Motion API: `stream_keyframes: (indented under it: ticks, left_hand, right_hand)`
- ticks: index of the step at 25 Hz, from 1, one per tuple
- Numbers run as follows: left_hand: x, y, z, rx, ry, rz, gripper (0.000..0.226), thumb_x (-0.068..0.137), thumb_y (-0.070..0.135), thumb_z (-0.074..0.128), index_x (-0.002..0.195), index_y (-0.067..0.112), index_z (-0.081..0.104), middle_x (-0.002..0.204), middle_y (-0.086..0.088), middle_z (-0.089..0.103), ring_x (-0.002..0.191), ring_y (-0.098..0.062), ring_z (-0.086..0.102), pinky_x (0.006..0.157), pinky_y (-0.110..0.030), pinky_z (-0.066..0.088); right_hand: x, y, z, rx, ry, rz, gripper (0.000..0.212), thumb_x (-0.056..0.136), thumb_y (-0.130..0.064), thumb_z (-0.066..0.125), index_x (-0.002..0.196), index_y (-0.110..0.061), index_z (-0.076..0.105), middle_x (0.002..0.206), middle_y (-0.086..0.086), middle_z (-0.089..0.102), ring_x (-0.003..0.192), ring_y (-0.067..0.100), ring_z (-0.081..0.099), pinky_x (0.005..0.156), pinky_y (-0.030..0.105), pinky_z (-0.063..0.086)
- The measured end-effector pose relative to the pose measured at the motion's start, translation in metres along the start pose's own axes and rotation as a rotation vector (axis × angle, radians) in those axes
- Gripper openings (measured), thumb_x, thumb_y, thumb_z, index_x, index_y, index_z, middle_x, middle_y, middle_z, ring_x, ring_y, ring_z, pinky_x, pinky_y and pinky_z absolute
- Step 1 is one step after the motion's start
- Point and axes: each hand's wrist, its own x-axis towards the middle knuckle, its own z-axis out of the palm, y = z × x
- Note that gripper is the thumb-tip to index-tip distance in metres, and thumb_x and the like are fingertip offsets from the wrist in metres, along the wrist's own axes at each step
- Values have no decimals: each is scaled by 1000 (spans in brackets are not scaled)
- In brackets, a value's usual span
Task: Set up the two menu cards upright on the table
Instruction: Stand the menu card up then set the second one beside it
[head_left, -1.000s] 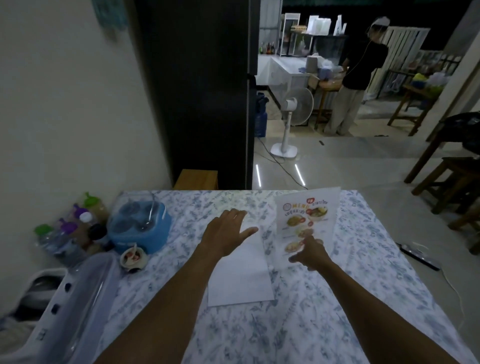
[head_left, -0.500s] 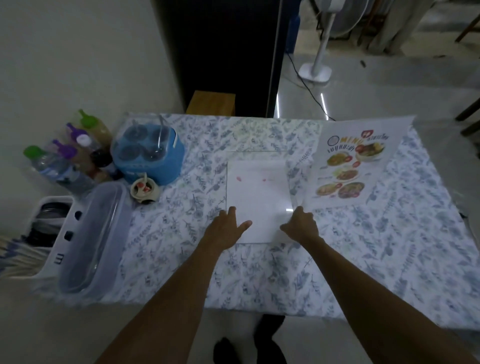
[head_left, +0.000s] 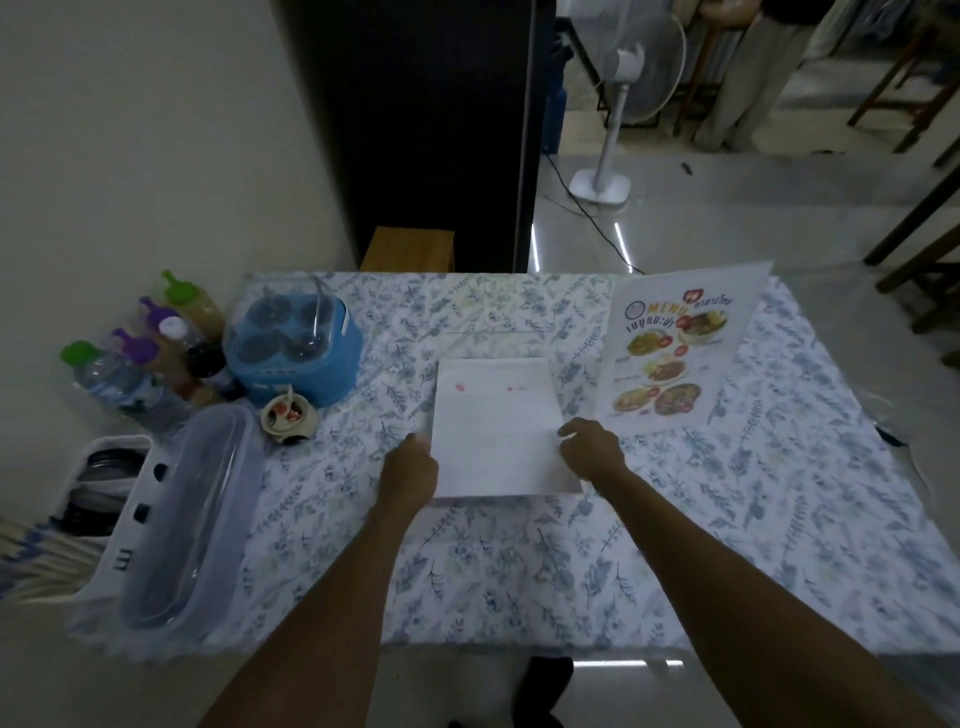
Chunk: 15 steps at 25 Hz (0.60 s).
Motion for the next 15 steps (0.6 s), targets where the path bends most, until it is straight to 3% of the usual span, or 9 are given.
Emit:
stream_keyframes:
  ticks: [3, 6, 8, 10, 13, 15]
  left_hand:
    - [-15, 14, -37, -66, 5, 86, 31, 94, 6, 47, 107, 4, 75, 113, -14, 73, 96, -28, 66, 76, -28, 48]
    - [-26, 22, -65, -75, -4, 226, 30, 92, -2, 51, 109, 2, 76, 116, -15, 72, 107, -32, 67, 88, -32, 52]
    - [-26, 21, -77, -90, -28, 299, 25, 88, -1, 65, 110, 3, 76, 116, -14, 73, 108, -29, 68, 91, -31, 52]
    - [-26, 21, -91, -154, -42, 341, 20, 81, 13, 81, 99, 3, 80, 98, -10, 76, 94, -21, 70, 81, -28, 54]
    - [-20, 31, -109, -197, 25, 381, 45, 77, 37, 83, 73, -6, 71, 64, -12, 62, 64, -20, 58, 62, -34, 40]
    - [-15, 43, -117, -185, 68, 383, 49, 80, 43, 80, 82, -6, 73, 71, -19, 70, 68, -30, 66, 62, -42, 46]
  right_hand:
    - [-11, -10, -37, 320, -9, 48, 21, 90, -10, 59, 97, -6, 78, 114, 21, 69, 92, 32, 64, 87, 40, 56]
    - [-37, -25, -74, 644, -98, 114, 10, 85, -7, 73, 90, 1, 75, 106, 25, 68, 82, 28, 66, 75, 31, 60]
    - [-49, -33, -90, 668, -179, 64, 13, 86, -9, 73, 95, 1, 73, 109, 22, 70, 90, 25, 70, 76, 29, 60]
    - [-60, -44, -105, 656, -226, -17, 17, 89, -8, 68, 104, 0, 73, 110, 20, 70, 97, 26, 67, 86, 33, 59]
    - [-62, -59, -114, 598, -196, -124, 17, 90, -9, 68, 102, 2, 71, 101, 21, 70, 92, 28, 67, 95, 40, 56]
    - [-58, -68, -112, 568, -192, -160, 19, 91, -12, 67, 102, 3, 70, 89, 19, 69, 82, 26, 64, 87, 37, 57]
